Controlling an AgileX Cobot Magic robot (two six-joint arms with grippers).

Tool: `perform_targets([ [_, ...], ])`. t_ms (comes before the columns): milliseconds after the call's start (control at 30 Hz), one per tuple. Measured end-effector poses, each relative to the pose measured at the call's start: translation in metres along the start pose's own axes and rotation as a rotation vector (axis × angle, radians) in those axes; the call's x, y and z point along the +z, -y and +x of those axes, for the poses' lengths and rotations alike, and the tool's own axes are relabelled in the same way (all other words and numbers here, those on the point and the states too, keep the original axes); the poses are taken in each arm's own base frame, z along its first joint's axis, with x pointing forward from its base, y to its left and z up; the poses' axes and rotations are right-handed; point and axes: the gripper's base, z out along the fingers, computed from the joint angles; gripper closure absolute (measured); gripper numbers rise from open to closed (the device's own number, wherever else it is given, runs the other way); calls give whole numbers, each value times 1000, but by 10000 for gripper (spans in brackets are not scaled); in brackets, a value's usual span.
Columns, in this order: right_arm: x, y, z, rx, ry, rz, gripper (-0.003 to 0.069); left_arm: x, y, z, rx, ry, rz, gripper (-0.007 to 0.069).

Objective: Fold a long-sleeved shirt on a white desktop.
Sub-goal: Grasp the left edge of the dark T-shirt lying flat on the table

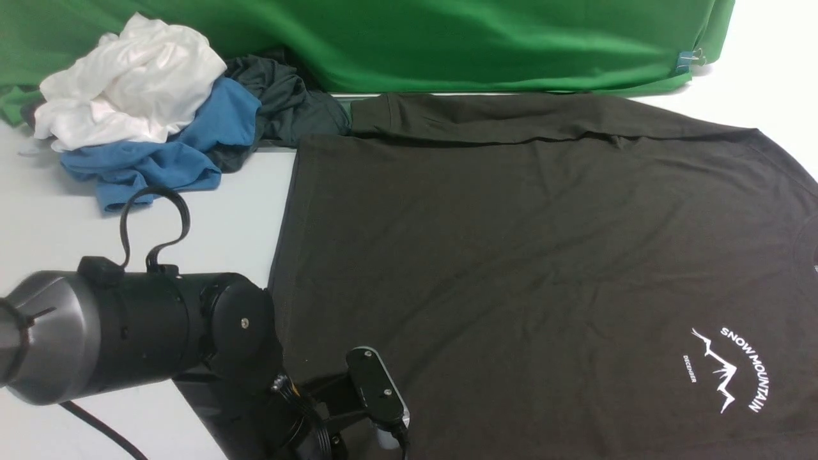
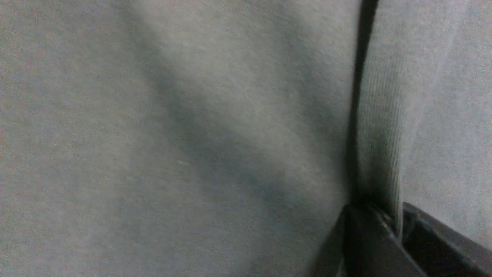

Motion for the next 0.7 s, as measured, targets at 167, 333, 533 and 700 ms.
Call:
perform_targets([
  [167,0,0,0,-3,5,2,501,-2,2,0,0,4,9,596],
  [333,0,0,0,-5,5,2,497,-17,10,1,23,49,-11,596],
  [533,0,0,-1,-5,7,3,493,-38,20,2,55,119,-63,596],
  [700,0,0,-1,-6,13,5,492,-56,13,-4,3,107,-154,596],
])
